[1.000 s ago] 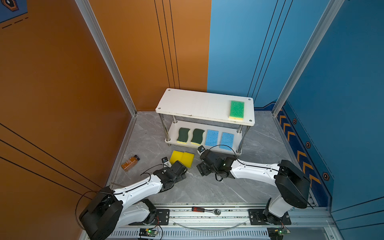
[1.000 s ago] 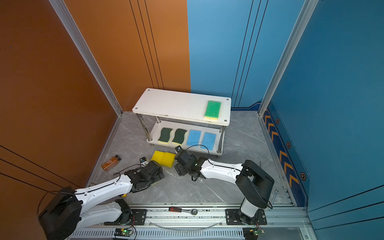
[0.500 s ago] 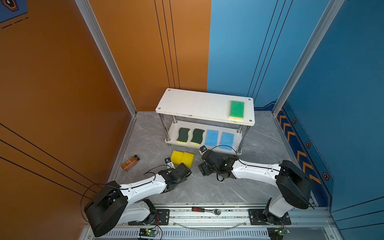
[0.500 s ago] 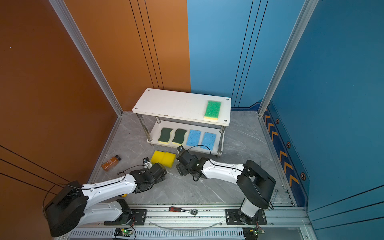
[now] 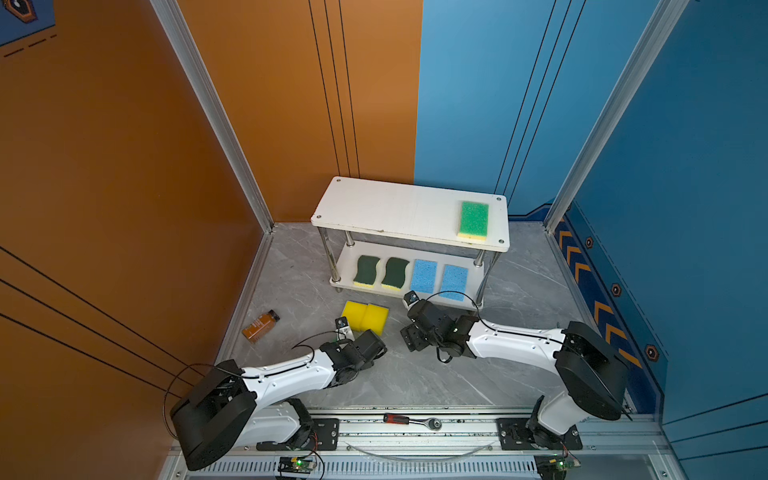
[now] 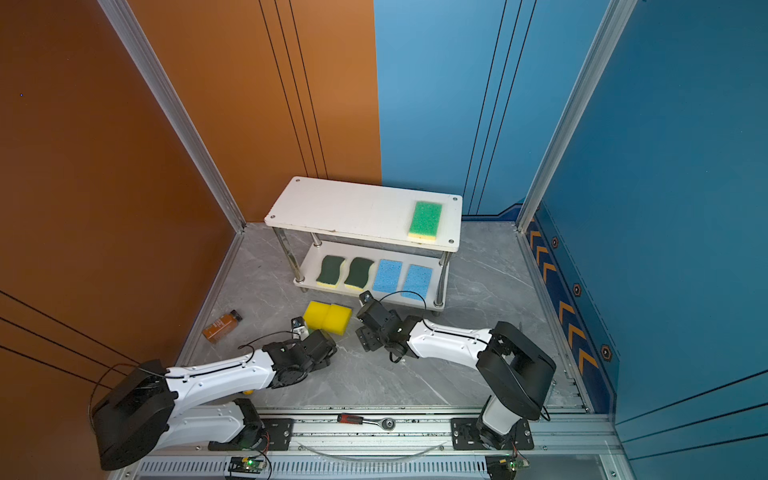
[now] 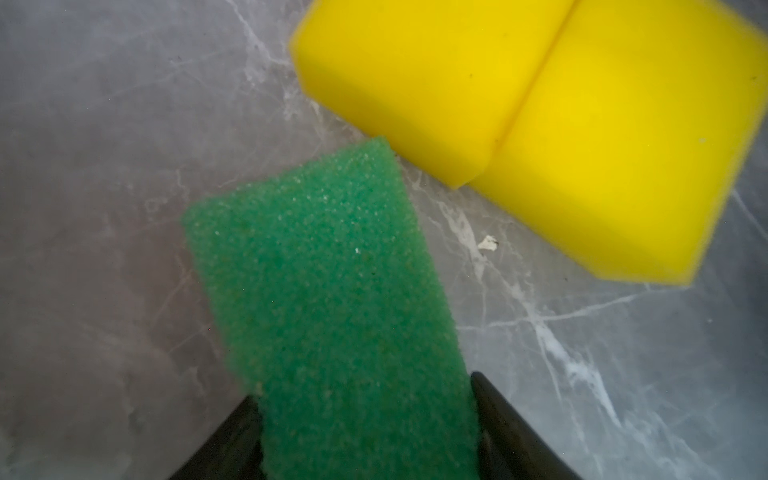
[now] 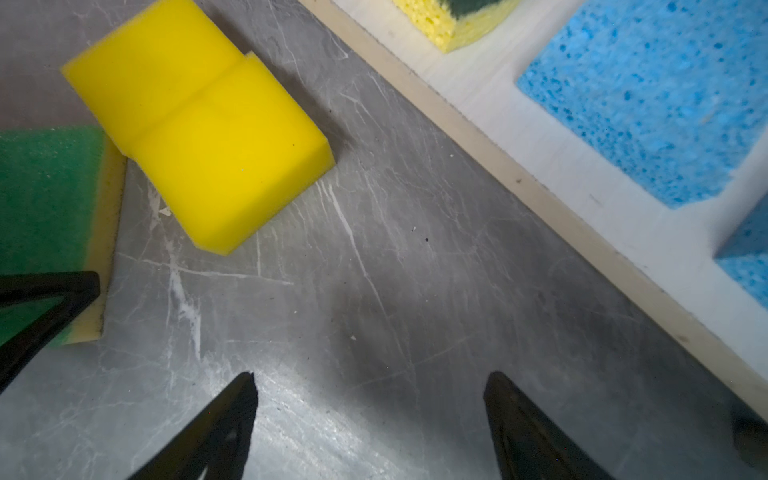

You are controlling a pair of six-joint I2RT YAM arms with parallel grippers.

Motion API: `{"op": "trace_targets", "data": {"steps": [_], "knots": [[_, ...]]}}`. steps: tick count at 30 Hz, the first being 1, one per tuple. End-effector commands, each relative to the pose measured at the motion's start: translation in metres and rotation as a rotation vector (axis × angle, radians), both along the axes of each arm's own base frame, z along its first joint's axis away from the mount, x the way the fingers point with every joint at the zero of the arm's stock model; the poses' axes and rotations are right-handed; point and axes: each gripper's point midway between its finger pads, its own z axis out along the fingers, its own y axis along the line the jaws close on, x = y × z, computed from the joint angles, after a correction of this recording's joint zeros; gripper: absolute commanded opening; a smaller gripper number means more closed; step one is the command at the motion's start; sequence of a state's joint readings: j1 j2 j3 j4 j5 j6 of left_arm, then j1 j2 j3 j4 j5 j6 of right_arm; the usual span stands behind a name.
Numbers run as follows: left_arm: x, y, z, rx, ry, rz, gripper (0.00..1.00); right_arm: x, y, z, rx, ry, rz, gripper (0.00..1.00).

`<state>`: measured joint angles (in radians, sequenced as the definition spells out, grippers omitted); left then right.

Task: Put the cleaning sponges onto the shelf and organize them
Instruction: 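Lift the green foam sponge with the left gripper while the right gripper hovers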

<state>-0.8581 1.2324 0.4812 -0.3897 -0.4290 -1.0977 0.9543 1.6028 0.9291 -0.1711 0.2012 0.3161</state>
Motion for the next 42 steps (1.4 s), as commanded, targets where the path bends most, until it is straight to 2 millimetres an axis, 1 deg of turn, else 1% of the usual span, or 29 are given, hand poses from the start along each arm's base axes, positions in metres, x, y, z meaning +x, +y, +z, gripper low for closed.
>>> {"op": "trace_targets", "data": {"steps": [1, 7, 24, 30, 36, 42], "knots": [[-0.012, -0.001, -0.003, 0.025, 0.059, -0.077, 0.68, 0.001, -0.002, 0.010, 0.041, -0.009, -0.018, 0.85], [-0.012, -0.004, 0.001, 0.030, 0.050, -0.137, 0.66, 0.003, -0.006, 0.013, 0.046, -0.013, -0.028, 0.85], [-0.006, -0.012, 0.029, 0.012, -0.027, -0.245, 0.65, 0.005, -0.015, 0.012, 0.033, -0.011, -0.047, 0.85], [0.000, -0.014, 0.045, 0.011, -0.066, -0.254, 0.64, 0.007, -0.019, 0.013, 0.027, -0.014, -0.059, 0.85], [0.005, -0.016, 0.066, 0.008, -0.107, -0.265, 0.63, 0.008, -0.025, 0.013, 0.022, -0.015, -0.071, 0.85], [0.006, -0.016, 0.084, -0.005, -0.132, -0.275, 0.63, 0.008, -0.031, 0.010, 0.015, -0.011, -0.081, 0.85]]}}
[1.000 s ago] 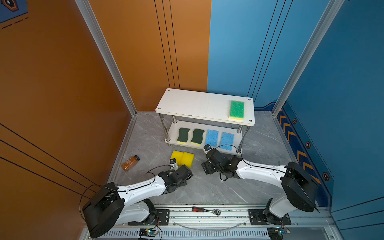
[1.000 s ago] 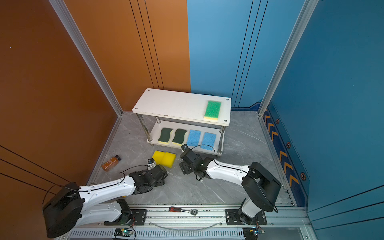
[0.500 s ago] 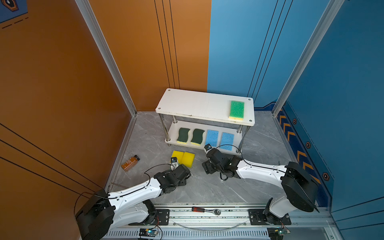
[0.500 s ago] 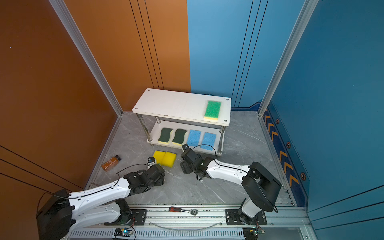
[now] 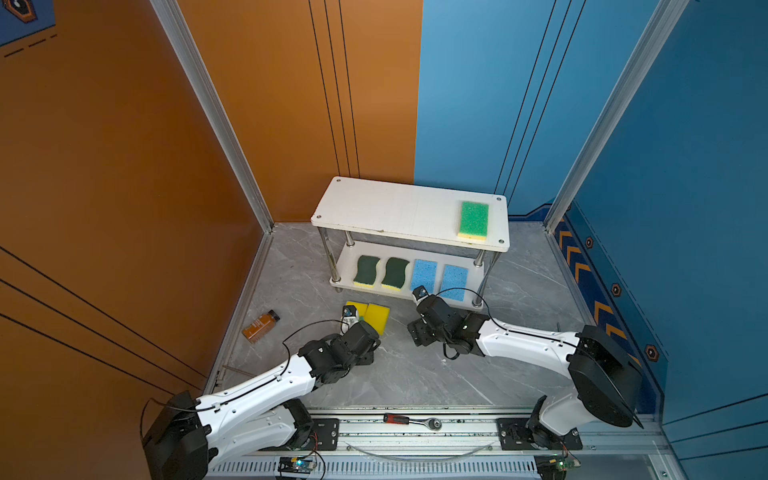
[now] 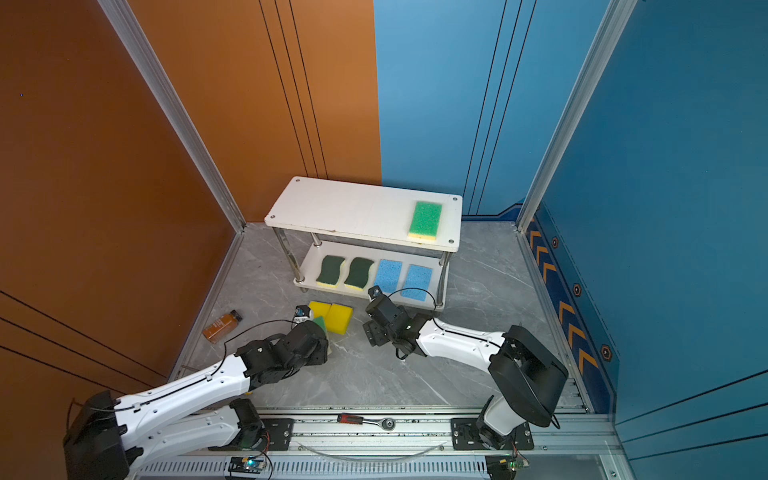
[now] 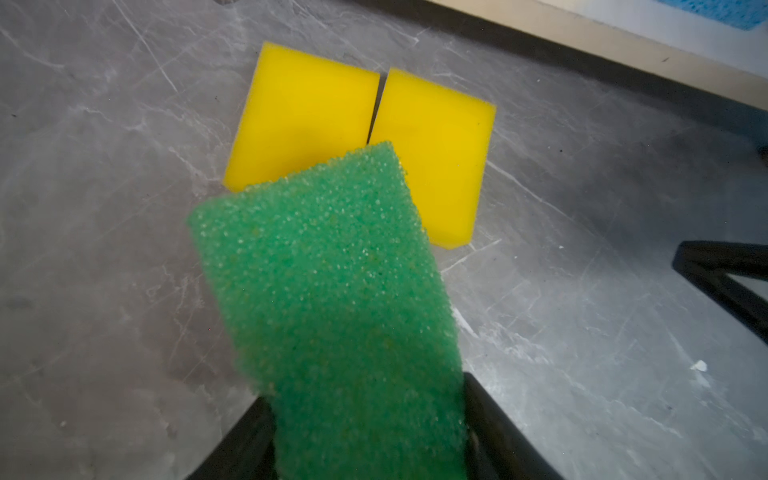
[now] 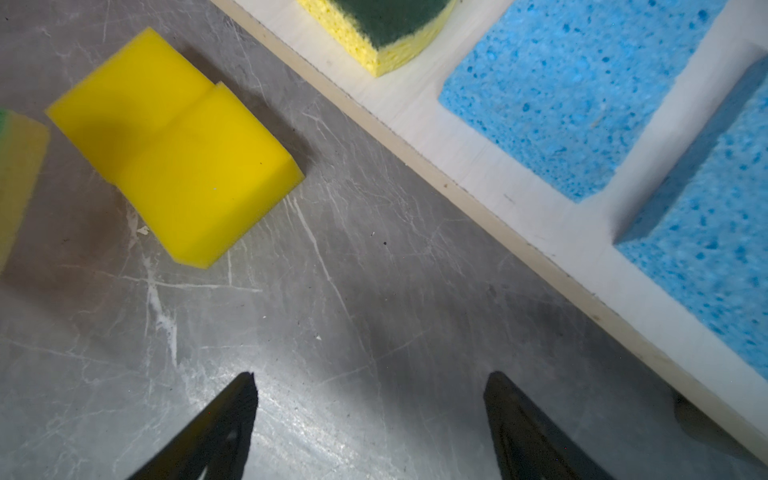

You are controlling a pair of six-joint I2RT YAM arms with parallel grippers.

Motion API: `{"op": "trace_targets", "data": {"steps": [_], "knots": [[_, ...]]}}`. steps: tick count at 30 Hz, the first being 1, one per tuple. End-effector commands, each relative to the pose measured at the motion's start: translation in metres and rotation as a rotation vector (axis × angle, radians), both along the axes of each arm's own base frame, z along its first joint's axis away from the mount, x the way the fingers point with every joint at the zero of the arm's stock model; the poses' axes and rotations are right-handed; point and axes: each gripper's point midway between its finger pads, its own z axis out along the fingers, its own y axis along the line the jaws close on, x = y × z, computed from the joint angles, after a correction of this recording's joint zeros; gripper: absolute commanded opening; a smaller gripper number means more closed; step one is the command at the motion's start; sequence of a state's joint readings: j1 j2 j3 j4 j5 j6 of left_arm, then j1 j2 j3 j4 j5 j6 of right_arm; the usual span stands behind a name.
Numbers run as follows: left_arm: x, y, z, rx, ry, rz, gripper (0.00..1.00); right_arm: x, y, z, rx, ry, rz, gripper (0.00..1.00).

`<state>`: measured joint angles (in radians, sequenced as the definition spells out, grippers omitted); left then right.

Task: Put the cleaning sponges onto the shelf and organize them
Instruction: 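Lift the green foam sponge with the left gripper while the right gripper hovers, then carry the green foam sponge up over the shelf top with the left gripper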

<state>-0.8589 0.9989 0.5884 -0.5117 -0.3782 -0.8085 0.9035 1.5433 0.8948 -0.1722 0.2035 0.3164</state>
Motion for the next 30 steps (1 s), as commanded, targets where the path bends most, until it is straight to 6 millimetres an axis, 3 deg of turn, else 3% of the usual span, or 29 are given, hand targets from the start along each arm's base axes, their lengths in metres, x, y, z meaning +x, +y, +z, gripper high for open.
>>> {"op": "trace_targets", "data": {"steps": [1, 30], "knots": [[-0.001, 0.004, 0.015, 0.020, -0.021, -0.015, 0.63, -0.003, -0.011, 0.000, -0.005, 0.008, -0.029, 0.85], [0.037, -0.031, 0.160, -0.033, -0.305, -0.152, 0.65, -0.004, -0.021, -0.007, -0.036, 0.031, -0.040, 0.85]]}}
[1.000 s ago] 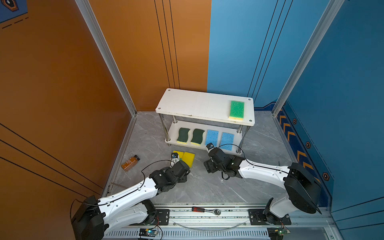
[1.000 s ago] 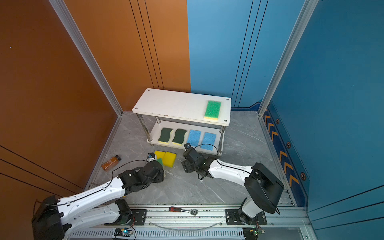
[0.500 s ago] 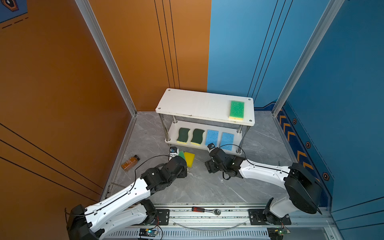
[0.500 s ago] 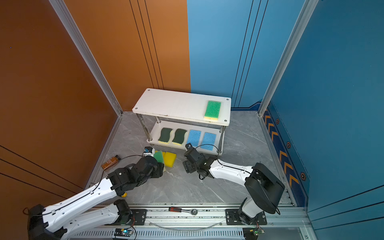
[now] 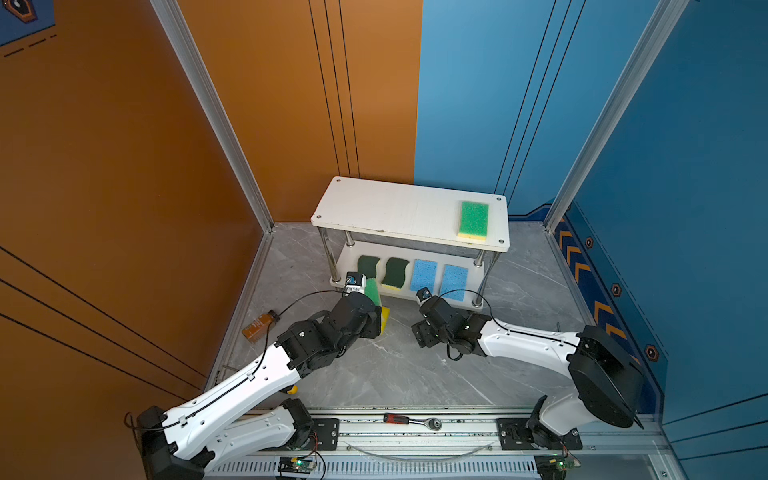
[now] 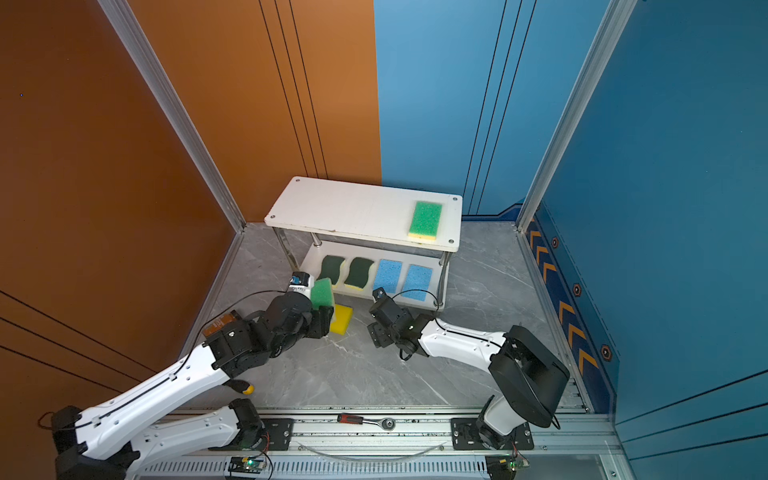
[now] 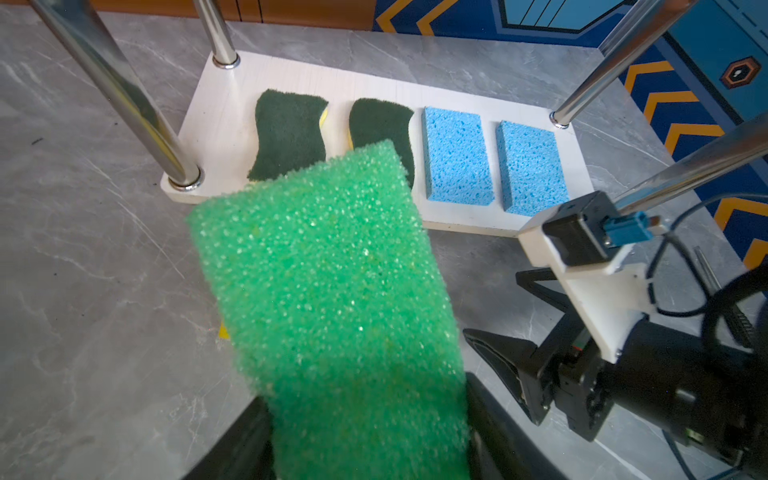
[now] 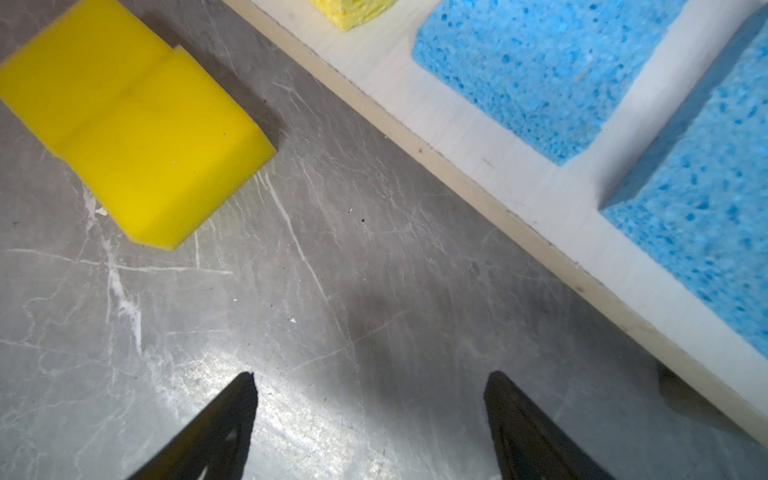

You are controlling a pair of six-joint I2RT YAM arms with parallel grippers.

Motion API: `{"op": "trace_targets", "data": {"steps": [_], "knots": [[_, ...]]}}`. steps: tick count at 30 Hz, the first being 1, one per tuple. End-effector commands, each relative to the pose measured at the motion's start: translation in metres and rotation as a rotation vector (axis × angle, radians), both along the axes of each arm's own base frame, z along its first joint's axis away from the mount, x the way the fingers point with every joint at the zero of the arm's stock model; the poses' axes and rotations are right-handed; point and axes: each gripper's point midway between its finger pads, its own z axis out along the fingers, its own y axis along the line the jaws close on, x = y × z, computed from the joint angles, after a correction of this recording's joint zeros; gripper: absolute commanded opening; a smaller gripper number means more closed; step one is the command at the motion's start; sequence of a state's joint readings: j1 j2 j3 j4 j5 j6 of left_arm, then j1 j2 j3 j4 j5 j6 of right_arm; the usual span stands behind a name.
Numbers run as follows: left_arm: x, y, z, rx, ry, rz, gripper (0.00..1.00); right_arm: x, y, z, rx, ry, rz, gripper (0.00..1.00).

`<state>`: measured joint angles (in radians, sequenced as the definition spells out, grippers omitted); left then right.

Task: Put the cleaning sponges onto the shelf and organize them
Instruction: 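Carry the green foam sponge up over the shelf top with the left gripper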

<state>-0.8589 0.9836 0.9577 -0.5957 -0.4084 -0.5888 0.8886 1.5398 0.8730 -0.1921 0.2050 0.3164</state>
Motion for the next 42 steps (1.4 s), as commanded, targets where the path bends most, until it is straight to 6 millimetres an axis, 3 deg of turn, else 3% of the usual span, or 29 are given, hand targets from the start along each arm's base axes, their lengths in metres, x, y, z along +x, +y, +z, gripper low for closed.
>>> {"op": "trace_targets", "data": {"steps": [1, 5, 20, 33, 42], "knots": [[0.005, 0.001, 0.024, 0.027, -0.060, -0.012, 0.65, -0.002, -0.009, 0.002, -0.006, 0.009, -0.023, 0.85], [0.010, -0.004, 0.053, 0.008, -0.112, -0.026, 0.66, -0.002, -0.008, 0.003, -0.004, 0.009, -0.021, 0.85], [0.023, -0.028, 0.126, -0.021, -0.231, -0.107, 0.66, -0.004, -0.006, 0.001, 0.000, 0.032, -0.010, 0.85], [0.038, -0.073, 0.201, -0.054, -0.394, -0.212, 0.66, -0.012, -0.005, -0.002, -0.019, 0.053, 0.009, 0.85], [0.066, -0.115, 0.225, 0.006, -0.490, -0.289, 0.67, -0.021, -0.002, -0.014, -0.035, 0.070, 0.009, 0.85]]}}
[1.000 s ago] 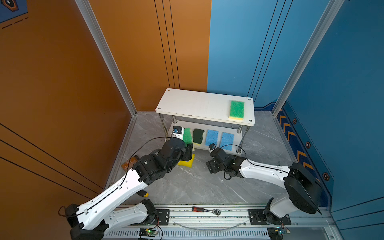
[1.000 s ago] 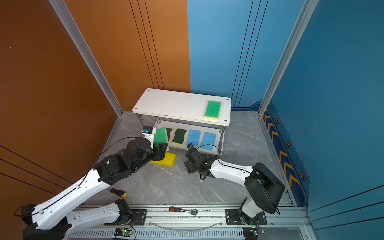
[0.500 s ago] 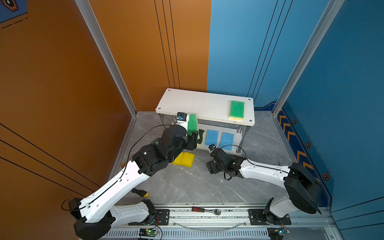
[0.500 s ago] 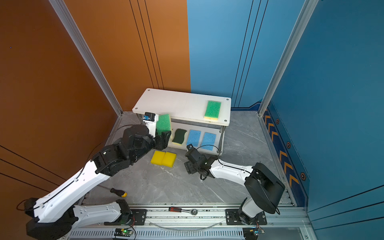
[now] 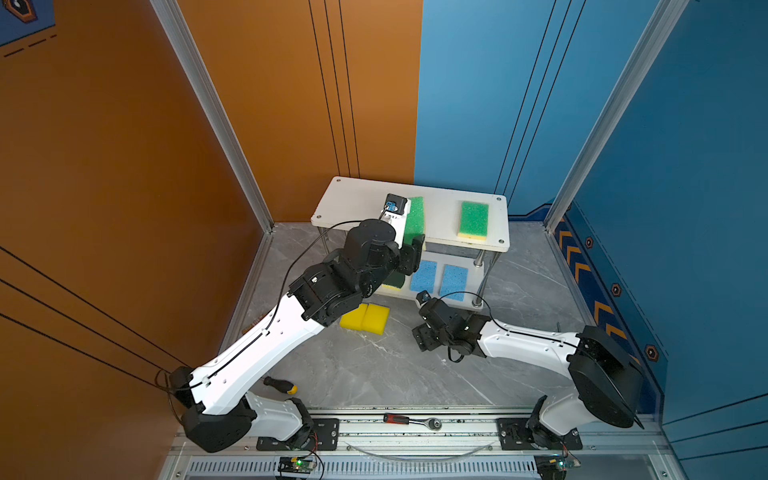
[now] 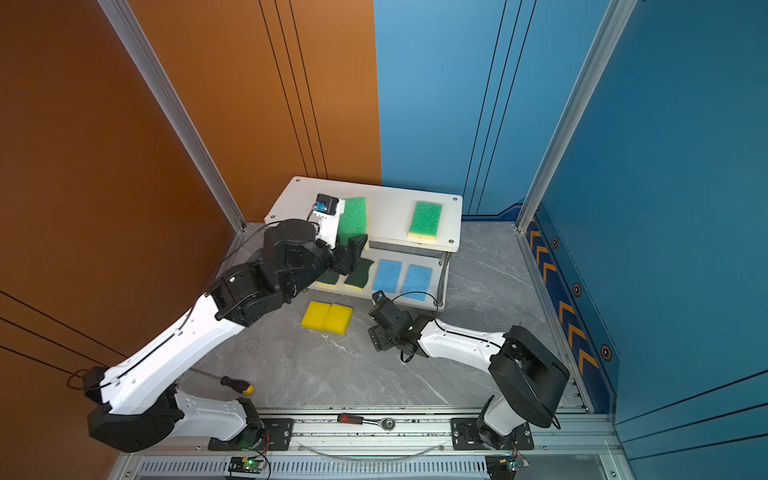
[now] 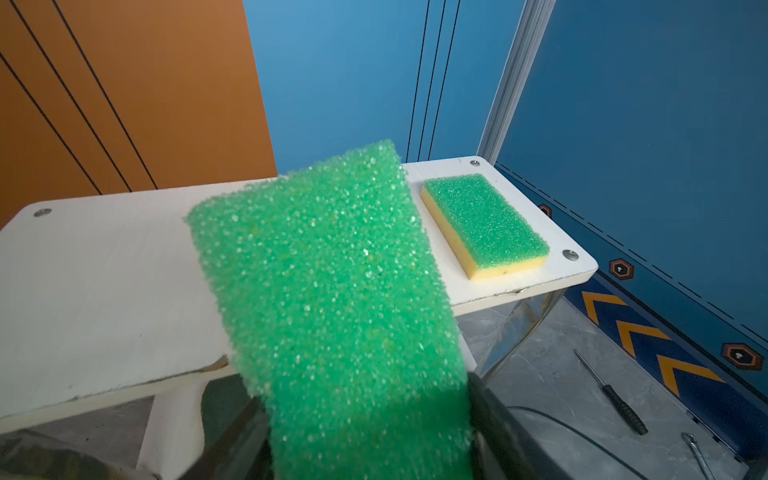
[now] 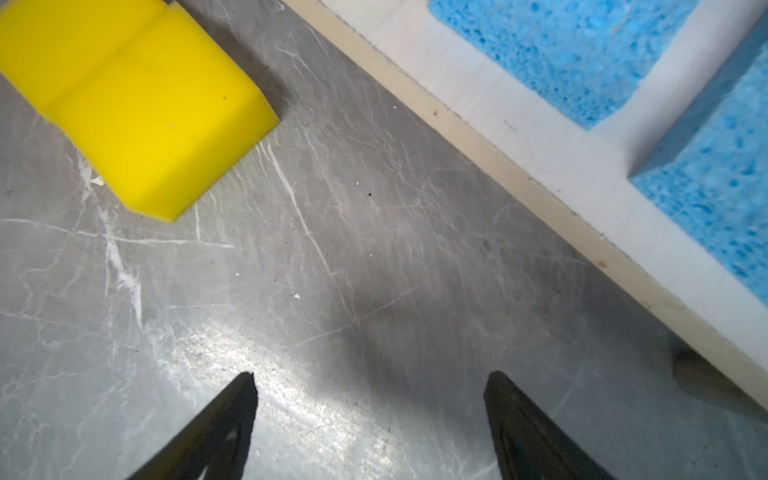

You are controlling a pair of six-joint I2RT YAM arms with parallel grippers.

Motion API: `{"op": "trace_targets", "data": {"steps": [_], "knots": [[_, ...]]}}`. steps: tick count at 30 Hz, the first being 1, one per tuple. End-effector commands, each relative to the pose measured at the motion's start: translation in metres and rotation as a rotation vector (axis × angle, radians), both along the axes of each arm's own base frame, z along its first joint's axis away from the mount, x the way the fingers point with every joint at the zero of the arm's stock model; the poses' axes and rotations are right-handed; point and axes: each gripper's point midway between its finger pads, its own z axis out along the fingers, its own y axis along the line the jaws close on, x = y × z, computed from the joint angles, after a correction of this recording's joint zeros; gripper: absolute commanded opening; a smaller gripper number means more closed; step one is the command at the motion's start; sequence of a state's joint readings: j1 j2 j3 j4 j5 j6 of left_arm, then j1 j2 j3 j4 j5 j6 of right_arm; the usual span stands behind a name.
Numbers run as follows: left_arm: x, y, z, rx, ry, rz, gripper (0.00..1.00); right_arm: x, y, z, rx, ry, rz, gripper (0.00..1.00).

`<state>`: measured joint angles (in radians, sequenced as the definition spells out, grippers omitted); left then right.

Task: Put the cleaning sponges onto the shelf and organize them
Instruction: 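Carry the green foam sponge up over the shelf top with the left gripper, then lower the green foam sponge beside the other one and open the left gripper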

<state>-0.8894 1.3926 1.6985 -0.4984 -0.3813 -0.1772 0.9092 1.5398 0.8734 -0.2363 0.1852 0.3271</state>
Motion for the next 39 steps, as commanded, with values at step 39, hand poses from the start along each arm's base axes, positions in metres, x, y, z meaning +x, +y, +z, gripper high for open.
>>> {"op": "trace_targets", "data": {"steps": [39], "knots": [[0.095, -0.060, -0.033, 0.219, 0.058, -0.140, 0.69, -0.022, -0.009, -0.009, -0.032, 0.008, -0.026, 0.85]]}}
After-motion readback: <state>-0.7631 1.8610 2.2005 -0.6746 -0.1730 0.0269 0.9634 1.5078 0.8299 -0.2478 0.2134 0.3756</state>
